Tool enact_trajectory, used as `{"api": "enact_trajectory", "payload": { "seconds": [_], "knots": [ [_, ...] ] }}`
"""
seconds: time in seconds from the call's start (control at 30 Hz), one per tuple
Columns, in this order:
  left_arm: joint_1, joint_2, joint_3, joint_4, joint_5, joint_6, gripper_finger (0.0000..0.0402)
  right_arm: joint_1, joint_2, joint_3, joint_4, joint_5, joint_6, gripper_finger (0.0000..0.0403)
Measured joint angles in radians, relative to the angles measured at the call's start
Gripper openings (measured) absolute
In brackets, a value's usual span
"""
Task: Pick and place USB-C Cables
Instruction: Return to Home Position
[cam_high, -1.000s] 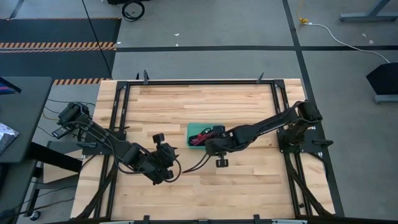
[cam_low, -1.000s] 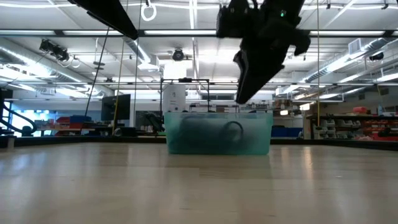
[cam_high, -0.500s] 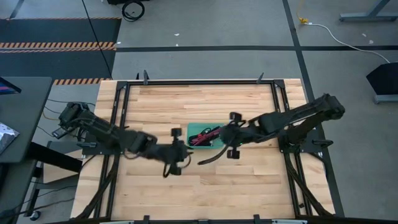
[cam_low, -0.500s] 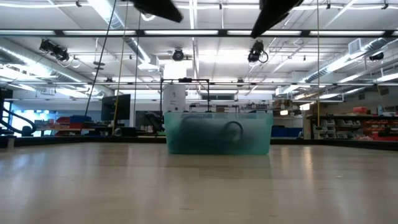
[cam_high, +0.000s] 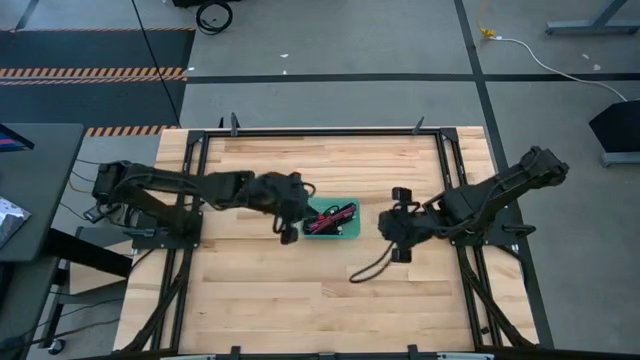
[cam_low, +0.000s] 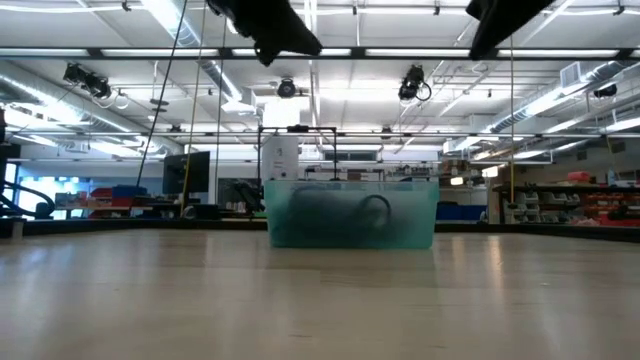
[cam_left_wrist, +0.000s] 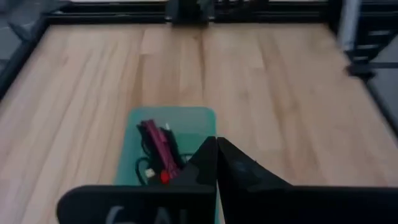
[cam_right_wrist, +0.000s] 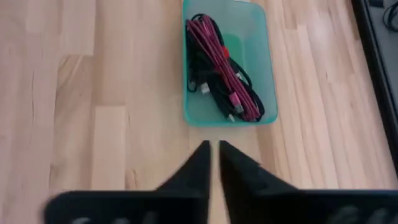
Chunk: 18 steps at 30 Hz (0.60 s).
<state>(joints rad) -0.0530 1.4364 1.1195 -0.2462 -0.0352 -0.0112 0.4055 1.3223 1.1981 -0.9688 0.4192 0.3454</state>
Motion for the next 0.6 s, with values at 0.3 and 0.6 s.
{"api": "enact_trajectory", "payload": {
  "seconds": [0.3, 0.6],
  "knots": [
    [0.053, -0.326, -0.285, 0.158, -0.011, -0.066, 0.0002, 0.03, -0.206, -0.141, 0.058, 0.071, 0.048, 0.0004],
    [0.04, -0.73, -0.653, 0.373, -0.009, -0.164, 0.0001, -0.059, -0.509, -0.427, 0.508, -0.05, -0.101, 0.0003]
  ]
}}
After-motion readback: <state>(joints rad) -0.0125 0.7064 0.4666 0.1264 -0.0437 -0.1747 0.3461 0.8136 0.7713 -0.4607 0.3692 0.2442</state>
